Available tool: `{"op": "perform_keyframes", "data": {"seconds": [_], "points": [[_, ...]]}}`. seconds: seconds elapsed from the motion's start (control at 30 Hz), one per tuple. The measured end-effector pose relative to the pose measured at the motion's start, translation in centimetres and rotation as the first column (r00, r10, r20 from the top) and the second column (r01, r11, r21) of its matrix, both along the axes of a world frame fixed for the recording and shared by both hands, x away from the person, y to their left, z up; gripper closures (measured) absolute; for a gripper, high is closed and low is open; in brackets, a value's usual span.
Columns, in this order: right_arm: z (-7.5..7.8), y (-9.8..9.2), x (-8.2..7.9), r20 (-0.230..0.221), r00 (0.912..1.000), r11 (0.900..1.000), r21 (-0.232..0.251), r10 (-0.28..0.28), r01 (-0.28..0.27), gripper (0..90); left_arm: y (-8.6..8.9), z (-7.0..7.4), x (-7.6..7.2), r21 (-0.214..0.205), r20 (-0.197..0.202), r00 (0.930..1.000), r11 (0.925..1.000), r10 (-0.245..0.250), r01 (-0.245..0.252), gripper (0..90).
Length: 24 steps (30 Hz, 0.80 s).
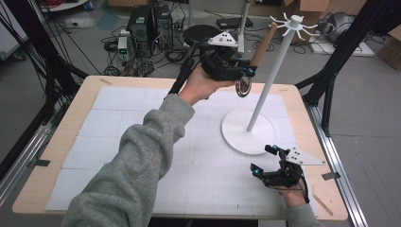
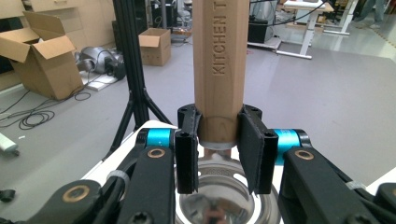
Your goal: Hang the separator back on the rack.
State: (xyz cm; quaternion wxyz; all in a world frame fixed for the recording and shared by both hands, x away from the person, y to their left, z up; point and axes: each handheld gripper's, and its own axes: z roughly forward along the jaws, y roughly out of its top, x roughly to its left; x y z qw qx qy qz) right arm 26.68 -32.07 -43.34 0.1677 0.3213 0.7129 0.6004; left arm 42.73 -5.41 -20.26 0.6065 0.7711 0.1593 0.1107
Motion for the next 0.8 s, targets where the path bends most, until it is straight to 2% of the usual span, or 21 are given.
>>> {"op": "perform_keyframes", "data": {"seconds": [0.27, 0.33, 0.53, 0.8], "points": [[0.0, 0.0, 0.0, 0.006, 1.0, 1.0, -0.003, 0.001, -0.001, 1.0, -0.4, -0.2, 0.0, 0.0, 0.013, 0.9999, 1.0, -0.005, 0.005, 67.6], [0.0, 0.0, 0.0, 0.006, 1.0, 1.0, -0.001, 0.004, -0.004, 1.0, -0.6, -0.3, 0.0, 0.005, 0.012, 0.9999, 1.0, -0.001, 0.001, 64.2], [0.1, 0.0, -0.1, 0.005, 1.0, 1.0, -0.003, 0.003, -0.003, 1.0, -0.7, -0.4, -0.6, 0.011, 0.055, 0.9981, 0.9996, -0.027, 0.027, 53.1], [0.1, 0.1, -0.2, 0.009, 0.9999, 1.0, -0.006, 0.006, -0.006, 1.0, 0.8, -1.0, -1.6, 0.019, 0.122, 0.9909, 0.9983, -0.057, 0.055, 37.5]]}}
